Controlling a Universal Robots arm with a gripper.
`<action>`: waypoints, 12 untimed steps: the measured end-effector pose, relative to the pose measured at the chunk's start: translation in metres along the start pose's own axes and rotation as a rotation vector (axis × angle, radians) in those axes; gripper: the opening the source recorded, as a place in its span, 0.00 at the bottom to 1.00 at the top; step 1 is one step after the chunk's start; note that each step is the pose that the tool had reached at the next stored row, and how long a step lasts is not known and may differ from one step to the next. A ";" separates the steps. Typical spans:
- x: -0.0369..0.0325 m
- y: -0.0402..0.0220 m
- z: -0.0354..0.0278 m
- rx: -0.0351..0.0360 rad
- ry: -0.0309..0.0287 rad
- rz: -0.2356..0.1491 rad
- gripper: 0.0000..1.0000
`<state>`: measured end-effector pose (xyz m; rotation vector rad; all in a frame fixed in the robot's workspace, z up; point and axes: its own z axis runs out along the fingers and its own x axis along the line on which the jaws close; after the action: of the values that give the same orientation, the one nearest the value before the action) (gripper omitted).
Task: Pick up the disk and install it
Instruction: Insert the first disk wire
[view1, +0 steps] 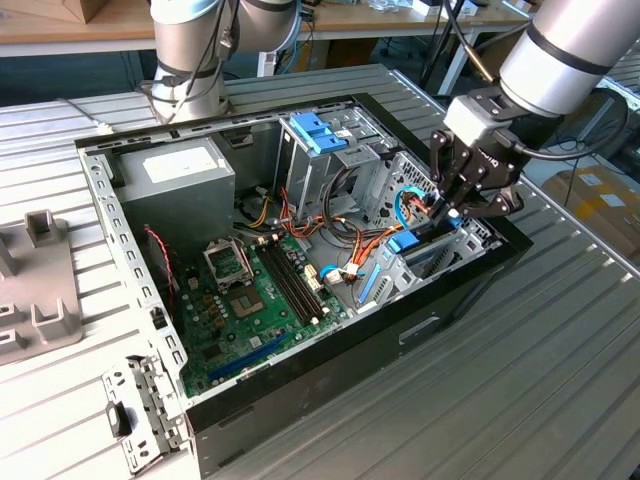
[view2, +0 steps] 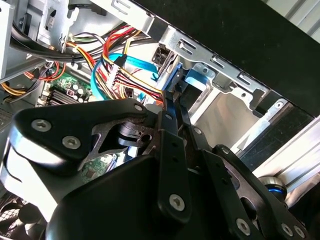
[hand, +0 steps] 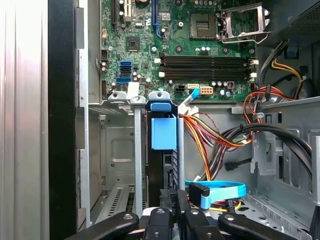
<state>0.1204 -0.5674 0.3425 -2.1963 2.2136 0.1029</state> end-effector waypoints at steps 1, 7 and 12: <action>0.0000 0.0000 0.0004 0.0000 0.0000 0.000 0.16; 0.0002 -0.0001 0.0026 -0.0003 0.0006 0.000 0.16; 0.0002 -0.0001 0.0032 -0.0002 -0.0003 0.000 0.24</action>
<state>0.1204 -0.5674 0.3393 -2.1963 2.2135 0.1035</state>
